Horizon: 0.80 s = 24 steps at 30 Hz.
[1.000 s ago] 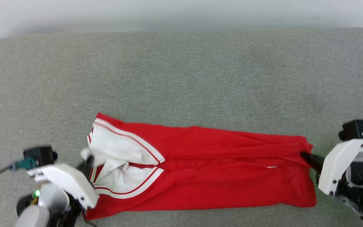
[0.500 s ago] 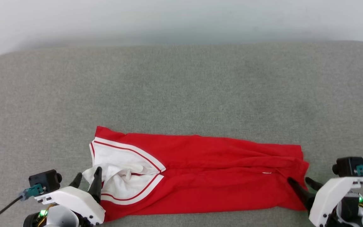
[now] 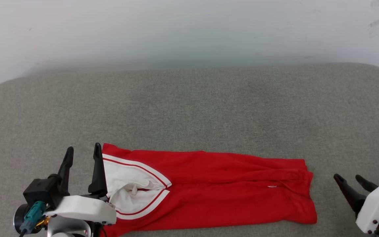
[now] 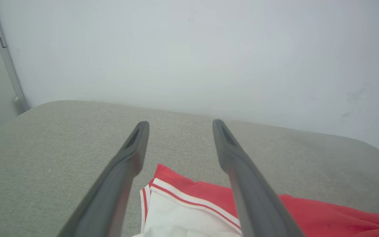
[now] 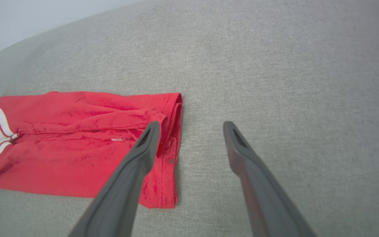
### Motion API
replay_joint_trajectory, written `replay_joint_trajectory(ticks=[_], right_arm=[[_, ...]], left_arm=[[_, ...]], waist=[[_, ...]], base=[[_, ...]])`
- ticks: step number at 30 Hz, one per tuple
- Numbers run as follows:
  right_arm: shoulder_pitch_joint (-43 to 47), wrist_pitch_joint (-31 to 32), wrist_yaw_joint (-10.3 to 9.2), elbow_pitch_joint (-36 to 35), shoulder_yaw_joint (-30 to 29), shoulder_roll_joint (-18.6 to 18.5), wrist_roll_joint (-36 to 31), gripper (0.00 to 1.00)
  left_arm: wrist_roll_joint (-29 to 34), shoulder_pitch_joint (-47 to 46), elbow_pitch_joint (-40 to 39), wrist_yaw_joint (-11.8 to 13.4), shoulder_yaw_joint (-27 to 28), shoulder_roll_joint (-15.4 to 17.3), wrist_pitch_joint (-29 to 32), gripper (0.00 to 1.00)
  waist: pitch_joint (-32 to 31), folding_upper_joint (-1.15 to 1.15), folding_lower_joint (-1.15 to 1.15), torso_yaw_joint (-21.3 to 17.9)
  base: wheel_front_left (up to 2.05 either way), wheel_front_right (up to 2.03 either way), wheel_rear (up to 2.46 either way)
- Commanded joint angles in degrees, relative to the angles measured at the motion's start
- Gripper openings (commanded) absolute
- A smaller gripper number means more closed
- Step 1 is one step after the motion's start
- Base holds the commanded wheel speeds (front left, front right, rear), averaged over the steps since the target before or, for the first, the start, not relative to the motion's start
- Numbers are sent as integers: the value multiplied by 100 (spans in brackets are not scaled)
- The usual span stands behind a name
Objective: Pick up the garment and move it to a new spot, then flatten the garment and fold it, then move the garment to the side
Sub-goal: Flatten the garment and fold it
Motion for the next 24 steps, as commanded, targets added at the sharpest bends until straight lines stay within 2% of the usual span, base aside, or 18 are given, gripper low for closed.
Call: replay_joint_trajectory(ticks=[1, 6, 10, 19, 24], right_arm=[[-14, 115, -4, -53, -150, -14, -49, 100], [-236, 633, -3, -27, -549, -82, -121, 100], [-420, 1024, -3, 74, -630, -100, -108, 100], [-962, 1621, -3, 754, -282, 74, 99, 100], [-908, 2001, -3, 1353, -5, 171, 321, 100]], left_arm=[[137, 90, -112, 83, -30, 34, -59, 100], [519, 54, -484, 235, -229, 97, -83, 100], [710, -66, -734, 269, -410, 86, -42, 100], [846, -315, -928, 225, -698, -69, -50, 100], [831, -406, -826, 185, -781, -157, -105, 100]], waist=[[4, 0, 1, 12], [97, 0, 1, 135], [245, 0, 1, 323], [691, 0, 1, 765], [782, 0, 1, 915]], base=[[0, 0, 0], [0, 0, 0], [0, 0, 0], [0, 0, 0], [0, 0, 0]])
